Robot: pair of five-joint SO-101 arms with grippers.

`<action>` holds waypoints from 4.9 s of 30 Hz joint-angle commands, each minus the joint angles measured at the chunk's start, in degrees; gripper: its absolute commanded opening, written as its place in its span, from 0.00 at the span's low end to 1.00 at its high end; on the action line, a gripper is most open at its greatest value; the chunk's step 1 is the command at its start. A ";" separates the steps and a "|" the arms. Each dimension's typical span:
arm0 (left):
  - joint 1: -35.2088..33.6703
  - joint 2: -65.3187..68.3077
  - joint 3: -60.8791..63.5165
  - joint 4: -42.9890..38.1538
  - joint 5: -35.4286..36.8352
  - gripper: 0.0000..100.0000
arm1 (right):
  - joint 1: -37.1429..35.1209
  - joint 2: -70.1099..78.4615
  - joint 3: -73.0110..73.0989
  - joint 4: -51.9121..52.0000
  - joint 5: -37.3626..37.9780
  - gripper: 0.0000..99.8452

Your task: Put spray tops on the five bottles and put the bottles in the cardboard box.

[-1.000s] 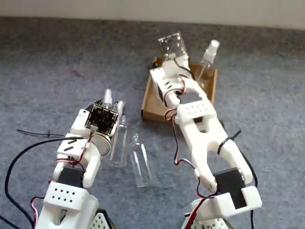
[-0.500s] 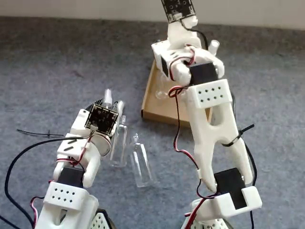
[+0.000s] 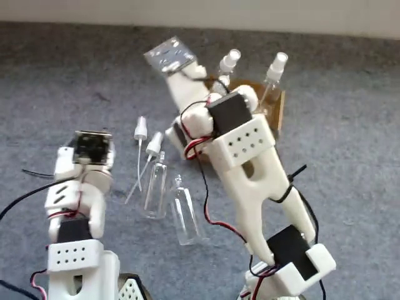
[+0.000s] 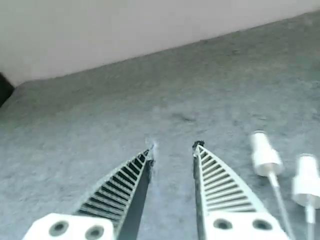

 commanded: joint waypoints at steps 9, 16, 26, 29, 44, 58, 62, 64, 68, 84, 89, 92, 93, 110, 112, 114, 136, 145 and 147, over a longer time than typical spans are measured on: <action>-12.53 24.92 -44.18 34.64 -2.02 0.13 | -9.98 -0.75 21.76 -15.87 -4.84 0.20; -12.44 52.88 -75.38 58.73 -7.65 0.13 | -9.27 -1.80 32.31 -26.33 -7.30 0.20; -16.22 78.02 -102.29 71.47 -7.74 0.25 | -8.48 -13.76 58.07 -44.62 -7.82 0.20; -15.96 79.52 -102.29 71.38 -7.74 0.25 | -6.73 -13.76 61.49 -47.96 -7.82 0.20; -15.78 79.87 -101.49 71.21 -7.56 0.25 | 4.18 -14.29 73.27 -48.04 -5.10 0.01; -13.41 79.96 -101.23 71.65 -7.56 0.25 | 29.23 -38.46 74.15 -27.91 15.03 0.00; -8.40 79.43 -97.71 73.05 -7.65 0.25 | 41.80 -46.90 74.07 -26.15 23.47 0.00; -4.70 79.43 -96.48 73.67 -7.65 0.25 | 46.99 -46.55 73.89 -26.24 26.46 0.00; 3.21 79.87 -94.81 73.23 -7.47 0.25 | 54.29 -40.57 73.80 -29.67 32.00 0.00; 11.21 101.76 -104.31 54.77 11.60 0.20 | 62.90 -6.20 52.79 -45.58 29.19 0.00; 11.21 110.37 -110.90 54.77 11.69 0.19 | 62.64 -5.49 49.63 -45.58 29.01 0.00; 11.21 114.51 -114.33 54.86 11.69 0.19 | 62.29 -5.23 49.71 -45.58 29.10 0.00; 11.21 115.56 -114.95 55.30 11.69 0.19 | 62.11 -5.32 49.71 -45.58 29.10 0.00; 9.63 116.09 -117.67 65.41 11.69 0.00 | 64.22 -5.58 49.27 -36.44 34.64 0.01; 8.75 113.71 -117.49 67.34 11.69 0.00 | 64.48 -5.58 49.27 -36.26 34.64 0.01; 8.40 111.16 -117.41 70.33 11.60 0.00 | 64.57 -5.58 49.27 -36.26 34.64 0.02; 8.04 106.24 -99.56 59.16 11.78 0.00 | 75.74 -21.58 34.59 -4.88 80.09 0.10; 7.69 106.51 -99.47 59.08 11.78 0.00 | 83.82 -29.93 52.44 -5.05 116.48 0.20; 7.69 106.51 -99.47 58.90 11.78 0.00 | 85.41 -31.78 56.13 -6.02 119.47 0.20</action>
